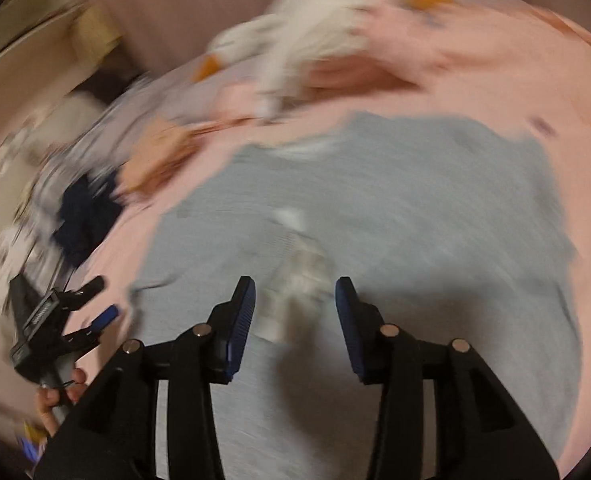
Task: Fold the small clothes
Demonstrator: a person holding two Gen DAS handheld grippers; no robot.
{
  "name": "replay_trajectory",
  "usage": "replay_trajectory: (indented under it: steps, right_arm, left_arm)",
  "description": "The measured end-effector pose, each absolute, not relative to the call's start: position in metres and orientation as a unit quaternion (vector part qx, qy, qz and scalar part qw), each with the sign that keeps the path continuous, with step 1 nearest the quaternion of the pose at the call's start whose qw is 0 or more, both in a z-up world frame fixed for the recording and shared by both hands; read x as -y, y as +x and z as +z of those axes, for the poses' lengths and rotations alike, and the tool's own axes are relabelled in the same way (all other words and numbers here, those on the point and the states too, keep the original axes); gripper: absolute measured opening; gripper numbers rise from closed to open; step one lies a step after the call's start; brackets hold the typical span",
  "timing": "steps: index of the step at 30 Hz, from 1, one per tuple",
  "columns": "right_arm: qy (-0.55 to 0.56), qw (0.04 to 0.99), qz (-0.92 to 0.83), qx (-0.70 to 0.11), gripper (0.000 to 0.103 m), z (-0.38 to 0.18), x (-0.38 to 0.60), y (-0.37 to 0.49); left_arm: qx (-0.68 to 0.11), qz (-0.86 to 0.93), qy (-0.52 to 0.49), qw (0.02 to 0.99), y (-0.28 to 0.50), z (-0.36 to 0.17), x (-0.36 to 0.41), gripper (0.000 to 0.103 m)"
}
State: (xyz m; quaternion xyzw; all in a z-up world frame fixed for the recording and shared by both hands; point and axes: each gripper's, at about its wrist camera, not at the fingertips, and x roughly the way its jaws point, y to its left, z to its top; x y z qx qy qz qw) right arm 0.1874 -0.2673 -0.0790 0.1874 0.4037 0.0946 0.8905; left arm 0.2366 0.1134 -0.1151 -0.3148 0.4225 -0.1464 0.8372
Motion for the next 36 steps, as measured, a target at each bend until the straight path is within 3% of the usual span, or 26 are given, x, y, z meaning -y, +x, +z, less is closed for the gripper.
replay_trajectory:
  steps: [11, 17, 19, 20, 24, 32, 34, 36]
  right_arm:
    - [-0.080, 0.850, 0.237, -0.463, 0.041, -0.097, 0.104, 0.340]
    - [-0.111, 0.824, 0.257, -0.493, 0.042, -0.121, 0.081, 0.385]
    - [-0.106, 0.815, 0.280, -0.496, 0.030, -0.124, 0.078, 0.389]
    - [-0.099, 0.806, 0.303, -0.499, 0.012, -0.123, 0.078, 0.387]
    - [-0.148, 0.797, 0.318, -0.491, 0.004, -0.120, 0.068, 0.379]
    - [-0.137, 0.831, 0.315, -0.437, 0.006, -0.096, 0.040, 0.388]
    - [-0.158, 0.824, 0.277, -0.467, 0.012, -0.104, 0.040, 0.394]
    - [-0.132, 0.830, 0.253, -0.479, 0.024, -0.100, 0.060, 0.393]
  left_arm:
    - [-0.457, -0.213, -0.216, 0.836, 0.227, -0.118, -0.069, 0.078]
    - [-0.466, -0.237, -0.240, 0.818, 0.242, -0.129, -0.066, 0.078]
    - [-0.463, -0.240, -0.257, 0.814, 0.246, -0.131, -0.069, 0.078]
    - [-0.460, -0.241, -0.261, 0.814, 0.248, -0.132, -0.070, 0.078]
    - [-0.452, -0.237, -0.276, 0.815, 0.255, -0.133, -0.074, 0.078]
    - [-0.433, -0.194, -0.300, 0.828, 0.260, -0.128, -0.085, 0.078]
    - [-0.438, -0.188, -0.298, 0.827, 0.261, -0.127, -0.084, 0.078]
    - [-0.436, -0.164, -0.275, 0.841, 0.255, -0.116, -0.086, 0.078]
